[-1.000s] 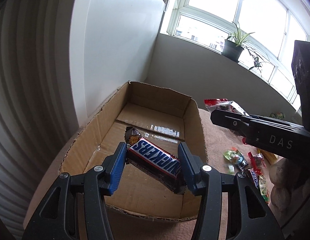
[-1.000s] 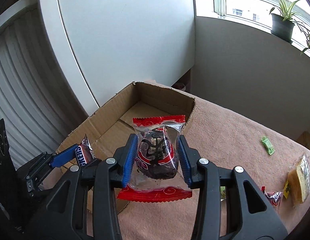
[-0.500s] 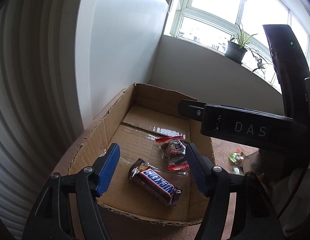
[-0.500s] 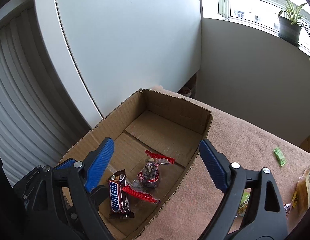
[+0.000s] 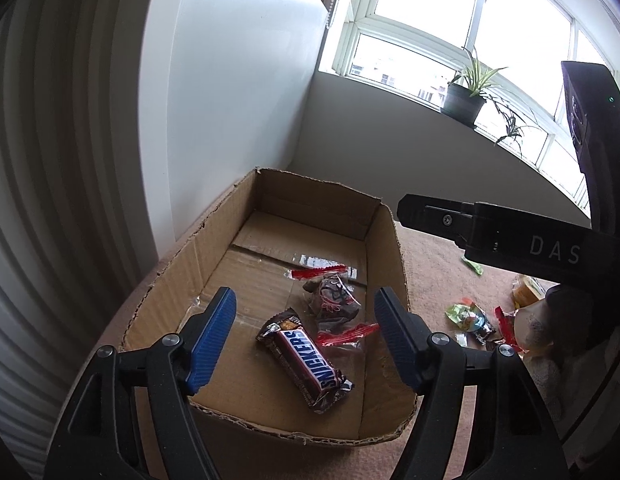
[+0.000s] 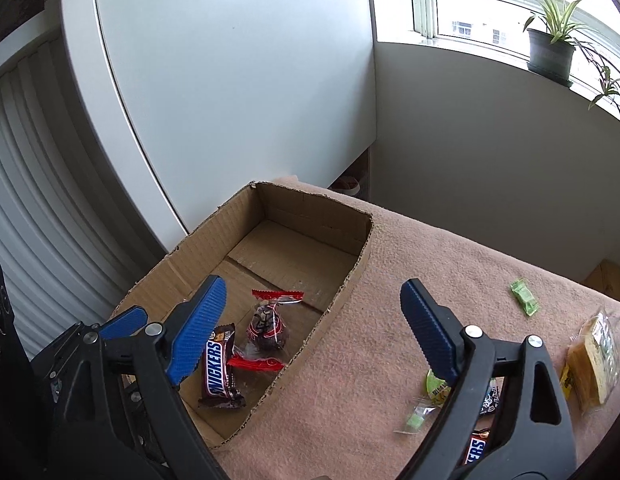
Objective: Organize snacks
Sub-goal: 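Carry both snacks to the cardboard box and open both tools to drop them, then grasp the large Snickers bar with the left tool while the right tool grasps the meat pouch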
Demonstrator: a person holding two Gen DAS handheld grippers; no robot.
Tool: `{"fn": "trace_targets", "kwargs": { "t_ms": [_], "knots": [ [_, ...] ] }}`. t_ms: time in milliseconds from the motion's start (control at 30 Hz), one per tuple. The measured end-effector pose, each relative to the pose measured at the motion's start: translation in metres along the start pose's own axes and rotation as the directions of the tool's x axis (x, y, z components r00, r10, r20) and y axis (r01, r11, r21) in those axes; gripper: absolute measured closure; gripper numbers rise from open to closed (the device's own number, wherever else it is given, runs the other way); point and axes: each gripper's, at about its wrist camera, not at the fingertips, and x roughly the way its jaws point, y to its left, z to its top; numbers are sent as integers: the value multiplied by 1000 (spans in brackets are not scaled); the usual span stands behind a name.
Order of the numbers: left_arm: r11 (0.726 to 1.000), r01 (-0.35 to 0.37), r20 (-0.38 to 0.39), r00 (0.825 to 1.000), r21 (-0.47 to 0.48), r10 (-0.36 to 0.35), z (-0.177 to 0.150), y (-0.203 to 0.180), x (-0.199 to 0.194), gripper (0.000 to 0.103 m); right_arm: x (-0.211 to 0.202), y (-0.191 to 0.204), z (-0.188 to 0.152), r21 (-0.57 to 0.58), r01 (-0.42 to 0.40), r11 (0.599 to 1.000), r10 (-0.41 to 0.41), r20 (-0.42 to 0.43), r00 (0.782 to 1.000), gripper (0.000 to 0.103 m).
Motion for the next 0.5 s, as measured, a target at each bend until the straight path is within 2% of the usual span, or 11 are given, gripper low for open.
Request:
{"fn": "trace_targets", "kwargs": {
  "t_ms": [233, 500],
  "knots": [
    [999, 32, 3, 999, 29, -32, -2, -24, -2, 31, -42, -59, -34, 69, 85, 994, -85, -9, 996, 12],
    [993, 88, -30, 996, 74, -86, -11, -64, 4, 31, -69, -123, -95, 159, 186, 970, -174, -86, 981, 12]
  ]
}}
